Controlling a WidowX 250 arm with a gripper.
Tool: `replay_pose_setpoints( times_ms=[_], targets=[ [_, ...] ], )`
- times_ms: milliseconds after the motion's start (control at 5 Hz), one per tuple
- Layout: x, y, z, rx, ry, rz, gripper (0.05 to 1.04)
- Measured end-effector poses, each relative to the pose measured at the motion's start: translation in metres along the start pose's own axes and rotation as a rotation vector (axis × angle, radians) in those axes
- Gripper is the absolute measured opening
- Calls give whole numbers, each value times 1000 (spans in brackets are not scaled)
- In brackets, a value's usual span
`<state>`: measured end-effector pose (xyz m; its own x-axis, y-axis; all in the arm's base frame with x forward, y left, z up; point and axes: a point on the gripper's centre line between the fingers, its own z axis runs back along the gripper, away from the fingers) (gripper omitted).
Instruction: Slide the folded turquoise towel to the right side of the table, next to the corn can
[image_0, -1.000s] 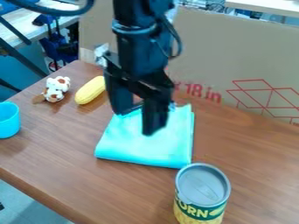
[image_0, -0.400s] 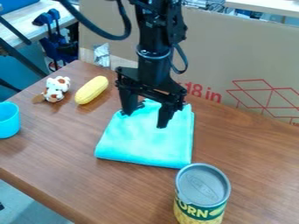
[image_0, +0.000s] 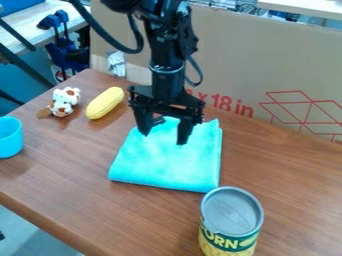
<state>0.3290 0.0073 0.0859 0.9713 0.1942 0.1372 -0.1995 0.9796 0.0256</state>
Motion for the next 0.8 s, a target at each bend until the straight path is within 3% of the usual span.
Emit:
replay_pose_setpoints(
  times_ms=[400,600,800],
  targets=[
    [-3,3,-41,26,-53,38,1001],
    [-2,-4,-52,15,-119,161,1001],
    [-2,-13,-55,-5,-115,252,1001]
  ],
)
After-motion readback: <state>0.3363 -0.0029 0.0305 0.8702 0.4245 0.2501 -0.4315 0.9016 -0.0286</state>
